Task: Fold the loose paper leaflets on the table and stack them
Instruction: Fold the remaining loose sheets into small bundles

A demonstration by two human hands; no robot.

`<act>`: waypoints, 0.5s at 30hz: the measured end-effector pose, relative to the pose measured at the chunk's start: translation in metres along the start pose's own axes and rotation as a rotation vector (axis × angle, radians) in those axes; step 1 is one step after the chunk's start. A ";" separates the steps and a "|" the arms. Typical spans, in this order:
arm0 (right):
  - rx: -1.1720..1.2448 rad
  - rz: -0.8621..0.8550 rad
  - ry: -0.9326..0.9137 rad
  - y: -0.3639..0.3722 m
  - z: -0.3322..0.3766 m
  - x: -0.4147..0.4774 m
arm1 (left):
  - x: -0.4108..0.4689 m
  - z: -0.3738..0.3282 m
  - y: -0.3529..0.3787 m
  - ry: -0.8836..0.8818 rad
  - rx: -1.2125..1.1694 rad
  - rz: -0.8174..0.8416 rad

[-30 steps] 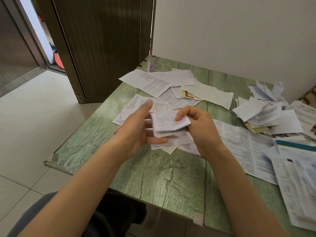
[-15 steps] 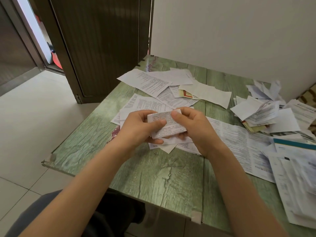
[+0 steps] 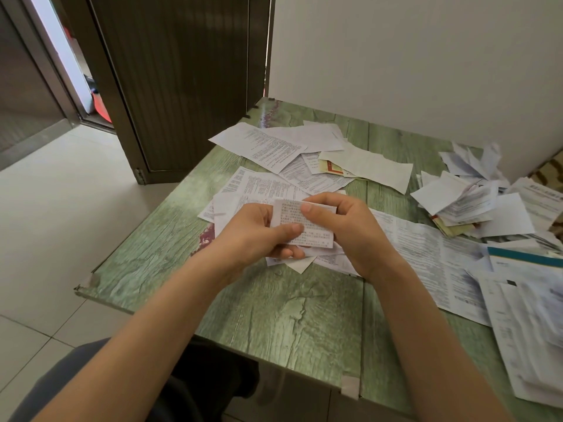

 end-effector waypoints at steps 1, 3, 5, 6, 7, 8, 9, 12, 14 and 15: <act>-0.008 -0.008 -0.006 0.000 0.001 0.000 | 0.000 0.000 0.001 0.007 0.012 0.013; -0.023 -0.024 -0.032 -0.001 0.002 0.000 | -0.001 -0.001 0.001 0.032 0.032 -0.018; -0.058 -0.036 -0.068 -0.001 0.005 -0.001 | 0.001 -0.003 -0.006 0.083 0.106 -0.143; -0.073 -0.039 -0.083 -0.001 0.006 -0.001 | 0.002 -0.003 -0.010 0.106 0.146 -0.205; -0.074 -0.041 -0.093 -0.001 0.006 -0.001 | 0.002 -0.004 -0.012 0.126 0.164 -0.241; -0.069 -0.042 -0.099 -0.001 0.007 -0.001 | 0.002 -0.005 -0.013 0.142 0.166 -0.258; -0.065 -0.039 -0.105 -0.002 0.008 -0.001 | 0.002 -0.006 -0.012 0.158 0.160 -0.262; -0.060 -0.022 -0.121 -0.002 0.010 -0.002 | 0.000 -0.009 -0.011 0.196 0.210 -0.264; -0.081 -0.010 -0.131 -0.003 0.010 -0.002 | 0.001 -0.008 -0.011 0.219 0.305 -0.253; -0.094 -0.003 -0.131 -0.002 0.010 -0.002 | 0.001 -0.008 -0.011 0.232 0.353 -0.246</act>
Point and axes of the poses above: each hand's wrist, its own x-axis towards the middle knuckle, its own y-axis out of the palm, z = x × y, the point moved 6 cm from there along x, towards the middle knuckle, and after that the axes turned 1 degree about y, right-handed, at the moved point
